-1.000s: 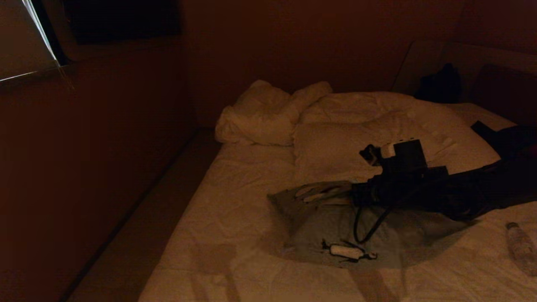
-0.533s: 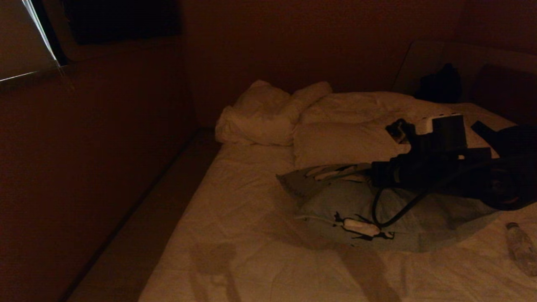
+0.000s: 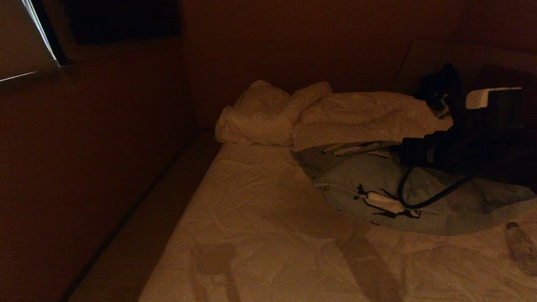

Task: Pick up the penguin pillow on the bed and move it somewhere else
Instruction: Pick up the pillow, then move to the head of the bed

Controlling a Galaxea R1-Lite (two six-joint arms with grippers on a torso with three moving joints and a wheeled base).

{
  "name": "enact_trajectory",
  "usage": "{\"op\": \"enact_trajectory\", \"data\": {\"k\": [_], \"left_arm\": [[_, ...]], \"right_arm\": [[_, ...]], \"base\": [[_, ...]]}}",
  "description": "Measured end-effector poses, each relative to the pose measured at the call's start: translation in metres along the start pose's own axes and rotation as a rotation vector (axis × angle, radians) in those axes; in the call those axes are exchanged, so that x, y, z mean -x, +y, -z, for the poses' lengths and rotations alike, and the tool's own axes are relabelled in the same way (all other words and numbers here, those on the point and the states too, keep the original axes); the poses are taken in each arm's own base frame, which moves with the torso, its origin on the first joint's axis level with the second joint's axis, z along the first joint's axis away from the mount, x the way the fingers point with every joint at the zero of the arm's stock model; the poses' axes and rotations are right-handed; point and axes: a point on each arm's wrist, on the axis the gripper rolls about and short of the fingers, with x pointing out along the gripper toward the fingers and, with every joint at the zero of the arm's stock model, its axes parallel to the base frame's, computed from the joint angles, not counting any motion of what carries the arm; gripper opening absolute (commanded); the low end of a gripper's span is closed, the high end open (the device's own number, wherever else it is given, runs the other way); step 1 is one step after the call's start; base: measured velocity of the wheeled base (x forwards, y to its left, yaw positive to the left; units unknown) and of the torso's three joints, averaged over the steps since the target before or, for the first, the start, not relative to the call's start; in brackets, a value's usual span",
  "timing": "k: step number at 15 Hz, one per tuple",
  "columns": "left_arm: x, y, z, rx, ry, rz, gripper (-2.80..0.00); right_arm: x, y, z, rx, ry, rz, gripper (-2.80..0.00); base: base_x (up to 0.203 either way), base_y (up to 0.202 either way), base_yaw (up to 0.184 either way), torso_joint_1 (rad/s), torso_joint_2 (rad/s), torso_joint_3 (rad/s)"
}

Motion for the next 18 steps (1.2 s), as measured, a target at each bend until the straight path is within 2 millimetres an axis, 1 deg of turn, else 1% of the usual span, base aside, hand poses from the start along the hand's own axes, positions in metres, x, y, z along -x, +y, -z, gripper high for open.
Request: {"op": "enact_trajectory", "data": {"k": [5, 8, 11, 16, 18], "left_arm": [[0.000, 0.000, 0.000, -0.001, 0.000, 0.000, -2.80], [0.000, 0.000, 0.000, -0.001, 0.000, 0.000, -2.80], [0.000, 0.000, 0.000, 0.000, 0.000, 0.000, -2.80], [0.000, 0.000, 0.000, -0.002, 0.000, 0.001, -2.80], [0.000, 0.000, 0.000, -0.002, 0.000, 0.001, -2.80]], "right_arm": [[0.021, -0.006, -0.014, -0.004, -0.066, 0.011, -2.80], [0.030, -0.008, -0.019, -0.007, -0.091, 0.013, -2.80], [0.034, -0.013, -0.022, -0.012, -0.105, 0.028, -2.80], [0.037, -0.015, -0.024, -0.014, -0.117, 0.026, -2.80], [0.037, -0.015, -0.024, -0.014, -0.115, 0.025, -2.80]], "base": [[0.000, 0.000, 0.000, 0.000, 0.00, 0.000], [0.000, 0.000, 0.000, 0.000, 0.00, 0.000], [0.000, 0.000, 0.000, 0.000, 0.00, 0.000], [0.000, 0.000, 0.000, 0.000, 0.00, 0.000], [-0.133, 0.000, -0.001, 0.005, 0.01, 0.001]]}}
